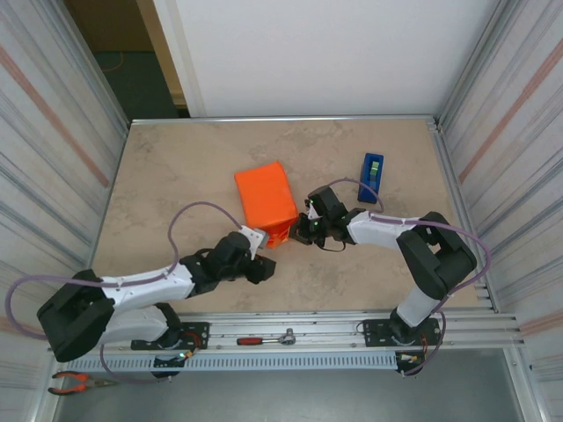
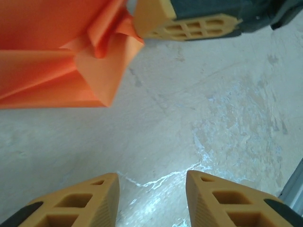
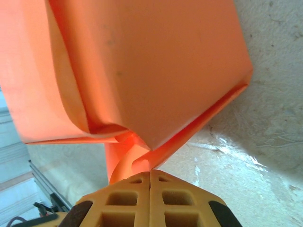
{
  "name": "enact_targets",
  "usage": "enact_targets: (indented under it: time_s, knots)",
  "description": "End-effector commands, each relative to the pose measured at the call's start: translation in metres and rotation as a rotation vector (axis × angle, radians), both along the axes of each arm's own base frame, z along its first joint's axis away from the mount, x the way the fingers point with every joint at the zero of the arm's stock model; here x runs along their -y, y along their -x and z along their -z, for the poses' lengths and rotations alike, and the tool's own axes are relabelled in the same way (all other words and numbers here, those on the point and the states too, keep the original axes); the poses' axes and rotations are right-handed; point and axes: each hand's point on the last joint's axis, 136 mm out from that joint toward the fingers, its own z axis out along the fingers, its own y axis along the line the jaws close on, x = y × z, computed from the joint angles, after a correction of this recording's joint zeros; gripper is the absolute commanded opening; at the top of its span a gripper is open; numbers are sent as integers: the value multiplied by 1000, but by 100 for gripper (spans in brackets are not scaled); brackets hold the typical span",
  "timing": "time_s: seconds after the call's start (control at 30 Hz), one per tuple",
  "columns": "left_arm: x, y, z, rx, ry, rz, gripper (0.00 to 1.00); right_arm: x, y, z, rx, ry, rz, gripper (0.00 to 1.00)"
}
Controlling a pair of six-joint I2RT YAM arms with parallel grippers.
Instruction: Wrap the gift box in paper
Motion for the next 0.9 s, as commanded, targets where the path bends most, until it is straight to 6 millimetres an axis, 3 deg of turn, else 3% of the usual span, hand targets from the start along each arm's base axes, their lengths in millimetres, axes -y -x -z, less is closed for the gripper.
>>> enact_targets:
  time_s: [0.0, 0.27, 0.57, 0.6, 0.63, 0.7, 0.8, 0.87]
  knots:
    - [14, -4, 1, 34, 24, 9, 42, -9, -7, -24, 18, -77, 8, 0]
    - [35, -24, 18, 72, -2, -3, 39, -7, -6, -25, 13, -84, 15, 0]
    - [18, -82, 21, 210, -100, -198, 23, 1, 0, -24, 5, -86, 25, 0]
    - [15, -88, 20, 222, -106, -214, 22, 2, 1, -24, 3, -89, 26, 4]
    - [15, -91, 18, 231, -108, -220, 22, 6, 2, -23, 2, -91, 30, 20]
    - [14, -97, 14, 242, -104, -227, 22, 15, 4, -21, 9, -78, 45, 37]
    - [20, -100, 6, 258, -98, -203, 22, 32, 9, -13, 18, -34, 63, 37]
    - [21, -101, 1, 268, -97, -197, 22, 37, 12, -7, 22, -17, 59, 28]
